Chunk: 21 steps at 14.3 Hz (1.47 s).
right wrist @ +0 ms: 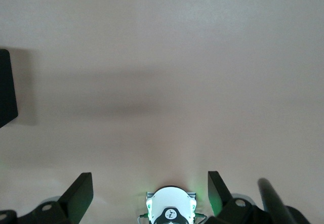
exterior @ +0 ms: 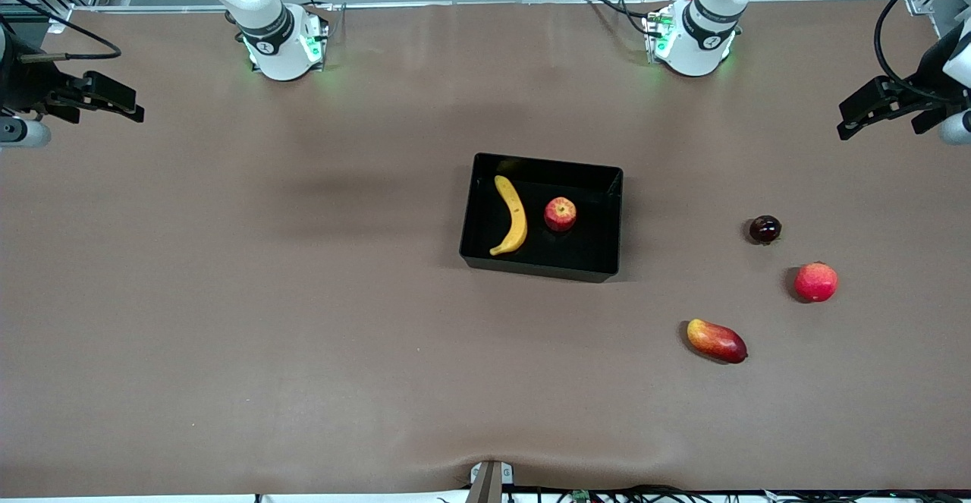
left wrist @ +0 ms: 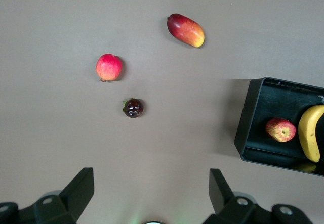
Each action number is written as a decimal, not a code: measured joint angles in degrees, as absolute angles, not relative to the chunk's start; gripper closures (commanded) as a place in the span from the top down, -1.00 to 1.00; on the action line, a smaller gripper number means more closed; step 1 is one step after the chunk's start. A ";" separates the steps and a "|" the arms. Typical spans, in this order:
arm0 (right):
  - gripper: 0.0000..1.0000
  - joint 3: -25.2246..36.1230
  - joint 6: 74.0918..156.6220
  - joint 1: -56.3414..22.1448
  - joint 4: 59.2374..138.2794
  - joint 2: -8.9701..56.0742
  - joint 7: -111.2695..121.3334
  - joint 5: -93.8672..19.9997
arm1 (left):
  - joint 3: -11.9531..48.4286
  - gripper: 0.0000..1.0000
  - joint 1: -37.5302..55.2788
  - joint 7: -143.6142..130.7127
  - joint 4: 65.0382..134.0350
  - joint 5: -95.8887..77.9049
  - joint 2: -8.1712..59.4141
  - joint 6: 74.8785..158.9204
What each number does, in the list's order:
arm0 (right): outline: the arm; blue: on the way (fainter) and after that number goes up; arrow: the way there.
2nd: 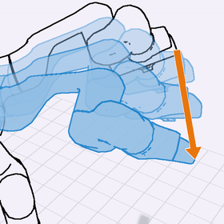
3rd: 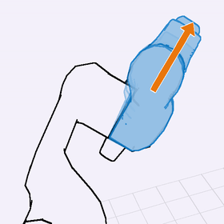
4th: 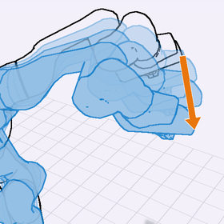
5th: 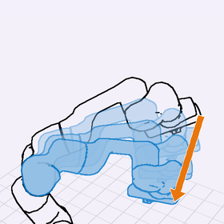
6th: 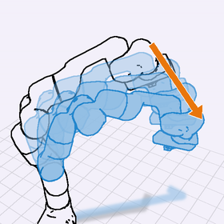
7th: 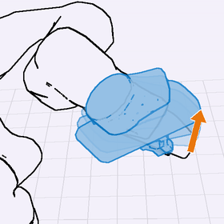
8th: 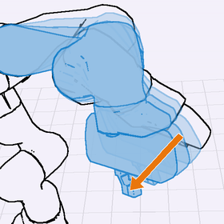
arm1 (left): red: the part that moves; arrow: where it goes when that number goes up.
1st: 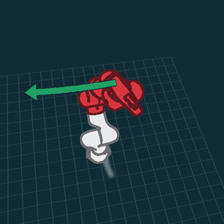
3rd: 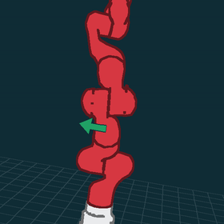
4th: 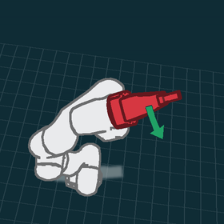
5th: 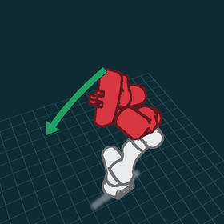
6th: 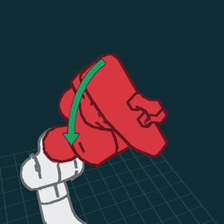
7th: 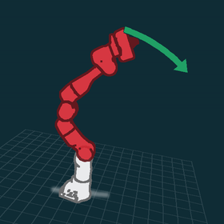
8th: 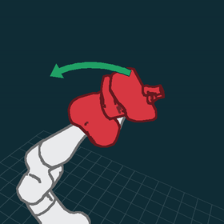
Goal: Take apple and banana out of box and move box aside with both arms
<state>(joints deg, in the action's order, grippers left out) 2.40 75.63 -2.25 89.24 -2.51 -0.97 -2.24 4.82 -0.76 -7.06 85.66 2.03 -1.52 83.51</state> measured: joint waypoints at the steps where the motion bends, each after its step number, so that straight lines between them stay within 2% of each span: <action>1: 1.00 2.40 75.65 -2.25 89.24 -2.51 -0.97 -2.24 | 4.82 1.00 -0.76 -7.06 85.66 2.03 -1.48 83.51; 6: 1.00 2.50 75.69 -2.22 89.24 -2.51 -0.98 -2.24 | 4.88 1.00 -0.43 -7.01 85.44 2.04 -0.64 83.57; 11: 1.00 2.70 76.01 -2.15 89.12 -2.51 -1.45 -2.24 | 7.32 1.00 7.51 -10.08 85.50 4.85 6.38 87.14; 16: 1.00 2.84 76.29 -2.11 88.96 -1.70 -1.75 -2.24 | 8.77 1.00 19.84 -28.58 91.21 5.26 14.78 101.27; 21: 1.00 3.06 76.22 -1.84 88.73 -1.51 -1.92 -2.24 | 8.87 1.00 26.58 -44.03 102.72 5.33 20.15 118.98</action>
